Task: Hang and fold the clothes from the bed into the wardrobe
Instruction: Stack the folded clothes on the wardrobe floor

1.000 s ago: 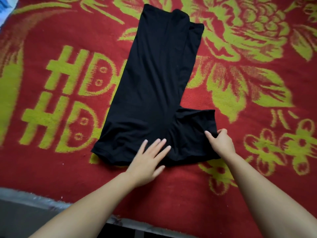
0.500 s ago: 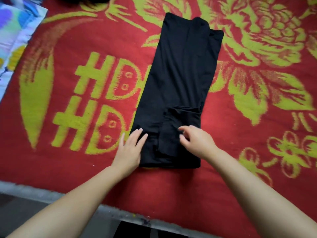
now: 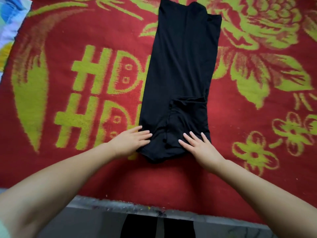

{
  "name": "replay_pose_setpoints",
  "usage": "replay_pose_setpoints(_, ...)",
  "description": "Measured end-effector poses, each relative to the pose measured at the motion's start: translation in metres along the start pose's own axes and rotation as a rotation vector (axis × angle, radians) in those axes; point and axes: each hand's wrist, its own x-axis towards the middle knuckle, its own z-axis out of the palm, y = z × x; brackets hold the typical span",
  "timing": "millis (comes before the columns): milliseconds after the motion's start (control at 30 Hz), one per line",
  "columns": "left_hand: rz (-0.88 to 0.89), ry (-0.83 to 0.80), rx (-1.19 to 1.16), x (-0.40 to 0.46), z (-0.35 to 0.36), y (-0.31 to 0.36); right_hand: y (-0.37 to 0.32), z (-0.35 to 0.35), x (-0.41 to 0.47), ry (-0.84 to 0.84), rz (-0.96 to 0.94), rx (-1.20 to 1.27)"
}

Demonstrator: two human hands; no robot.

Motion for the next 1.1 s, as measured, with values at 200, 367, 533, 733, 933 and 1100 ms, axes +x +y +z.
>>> replay_pose_setpoints(200,-0.071,-0.394,-0.879,-0.046,-0.040,0.032,-0.015,-0.030,-0.057,-0.386,-0.250,0.297)
replay_pose_setpoints(367,-0.269,-0.478,-1.478,-0.030,-0.088,-0.020,0.030,-0.082,-0.050,-0.248,-0.100,0.739)
replay_pose_setpoints(533,-0.614,0.000,-1.688,0.041,-0.116,-0.091,0.101,-0.122,0.021,0.155,0.182,0.672)
replay_pose_setpoints(733,-0.846,0.573,-0.666,0.097,-0.088,-0.058,0.075,-0.094,0.059,0.563,0.331,0.383)
replay_pose_setpoints(933,-0.178,0.237,-0.150,0.054,-0.024,0.020,0.027,-0.012,0.020,0.237,0.081,0.130)
replay_pose_setpoints(1100,-0.345,0.118,-0.182,0.070,-0.024,0.009,0.029,-0.021,0.043,0.171,0.214,0.131)
